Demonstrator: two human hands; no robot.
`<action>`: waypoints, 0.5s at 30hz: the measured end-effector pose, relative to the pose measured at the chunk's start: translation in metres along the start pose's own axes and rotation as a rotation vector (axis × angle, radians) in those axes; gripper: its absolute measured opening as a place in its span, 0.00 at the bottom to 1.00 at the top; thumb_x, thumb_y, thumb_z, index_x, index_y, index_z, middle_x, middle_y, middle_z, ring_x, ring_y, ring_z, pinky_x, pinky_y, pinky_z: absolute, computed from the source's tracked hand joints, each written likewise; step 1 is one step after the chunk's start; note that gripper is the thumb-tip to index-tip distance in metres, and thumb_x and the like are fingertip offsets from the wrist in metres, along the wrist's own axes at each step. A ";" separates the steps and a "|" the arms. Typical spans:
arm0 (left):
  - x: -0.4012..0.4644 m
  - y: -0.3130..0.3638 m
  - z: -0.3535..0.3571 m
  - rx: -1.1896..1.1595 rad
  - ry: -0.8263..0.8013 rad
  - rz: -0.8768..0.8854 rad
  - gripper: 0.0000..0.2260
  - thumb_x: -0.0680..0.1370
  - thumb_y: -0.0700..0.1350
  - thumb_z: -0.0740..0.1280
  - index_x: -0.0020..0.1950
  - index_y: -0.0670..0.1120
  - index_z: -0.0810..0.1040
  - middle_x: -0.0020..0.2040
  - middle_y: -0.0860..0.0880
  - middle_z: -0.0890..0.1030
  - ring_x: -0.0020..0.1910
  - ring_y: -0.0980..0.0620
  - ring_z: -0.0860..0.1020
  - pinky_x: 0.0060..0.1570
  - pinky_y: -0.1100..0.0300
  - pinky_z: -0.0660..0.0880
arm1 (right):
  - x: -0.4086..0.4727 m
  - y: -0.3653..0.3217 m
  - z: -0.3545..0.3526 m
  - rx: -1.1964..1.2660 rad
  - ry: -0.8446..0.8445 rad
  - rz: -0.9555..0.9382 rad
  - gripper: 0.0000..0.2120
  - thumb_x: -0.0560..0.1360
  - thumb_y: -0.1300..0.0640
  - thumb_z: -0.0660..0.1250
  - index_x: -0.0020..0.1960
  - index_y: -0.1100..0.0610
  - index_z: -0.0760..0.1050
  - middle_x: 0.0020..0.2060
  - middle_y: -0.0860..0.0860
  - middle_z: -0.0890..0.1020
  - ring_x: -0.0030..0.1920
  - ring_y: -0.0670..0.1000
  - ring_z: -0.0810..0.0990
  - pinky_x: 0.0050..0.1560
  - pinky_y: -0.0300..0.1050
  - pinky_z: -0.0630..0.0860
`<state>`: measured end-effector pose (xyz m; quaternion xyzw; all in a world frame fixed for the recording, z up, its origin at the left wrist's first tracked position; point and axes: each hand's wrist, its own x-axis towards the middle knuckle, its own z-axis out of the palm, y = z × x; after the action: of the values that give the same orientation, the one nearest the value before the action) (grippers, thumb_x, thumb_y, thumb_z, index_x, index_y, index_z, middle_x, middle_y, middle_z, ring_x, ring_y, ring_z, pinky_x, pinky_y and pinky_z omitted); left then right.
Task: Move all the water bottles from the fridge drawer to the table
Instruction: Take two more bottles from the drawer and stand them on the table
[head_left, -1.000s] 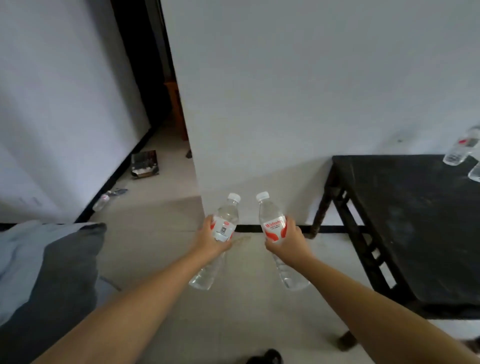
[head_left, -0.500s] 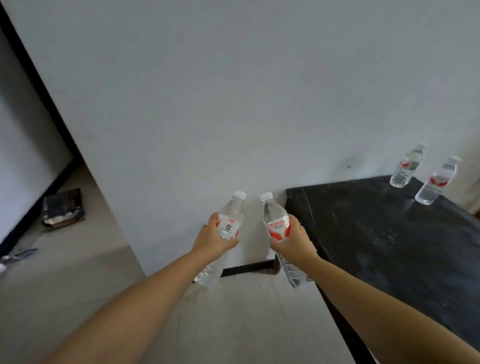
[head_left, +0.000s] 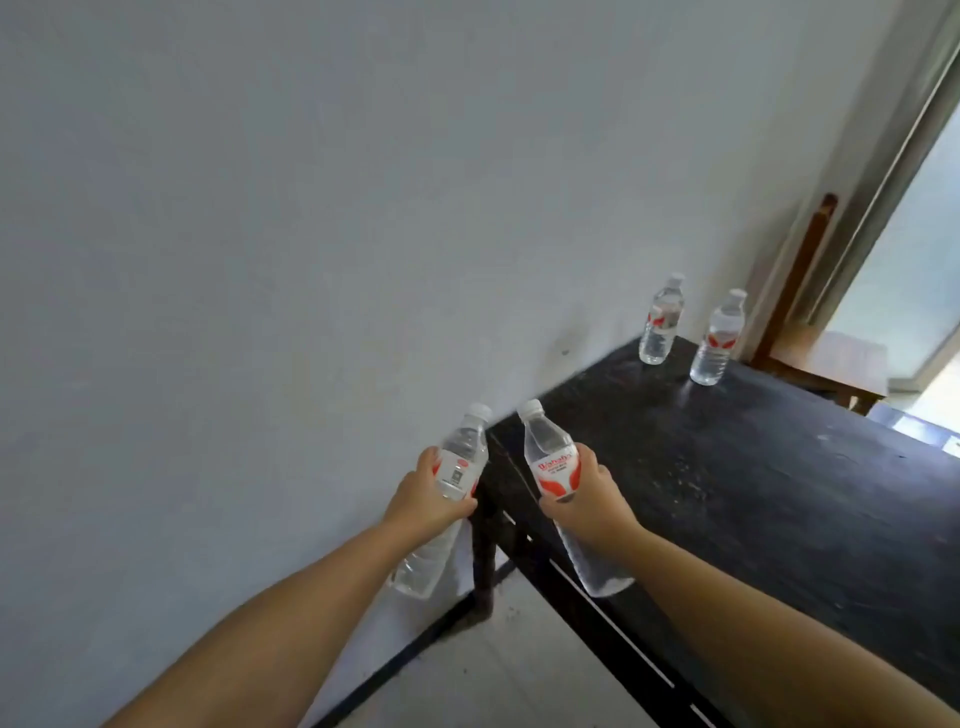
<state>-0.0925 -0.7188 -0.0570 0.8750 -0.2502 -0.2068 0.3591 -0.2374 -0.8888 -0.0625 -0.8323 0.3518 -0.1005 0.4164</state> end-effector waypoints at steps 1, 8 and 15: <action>0.017 0.005 -0.003 0.022 -0.017 0.028 0.34 0.67 0.53 0.74 0.68 0.52 0.61 0.60 0.48 0.78 0.53 0.46 0.79 0.55 0.50 0.77 | 0.009 -0.001 -0.003 0.021 0.036 0.012 0.38 0.70 0.55 0.73 0.73 0.47 0.56 0.61 0.52 0.71 0.54 0.51 0.77 0.51 0.44 0.78; 0.136 0.071 -0.006 0.058 -0.193 0.214 0.34 0.70 0.50 0.74 0.70 0.48 0.61 0.60 0.46 0.77 0.52 0.48 0.77 0.52 0.55 0.75 | 0.062 -0.008 -0.042 0.155 0.332 0.152 0.34 0.70 0.56 0.73 0.70 0.46 0.60 0.56 0.50 0.72 0.50 0.48 0.77 0.52 0.47 0.79; 0.175 0.124 0.068 0.073 -0.394 0.268 0.28 0.67 0.51 0.76 0.62 0.46 0.69 0.56 0.49 0.79 0.55 0.47 0.78 0.54 0.55 0.74 | 0.060 0.041 -0.075 0.164 0.478 0.342 0.39 0.68 0.54 0.75 0.72 0.52 0.58 0.56 0.50 0.76 0.53 0.51 0.79 0.52 0.49 0.79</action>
<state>-0.0270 -0.9337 -0.0429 0.7891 -0.4365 -0.3150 0.2959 -0.2487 -0.9922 -0.0534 -0.6775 0.5655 -0.2499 0.3984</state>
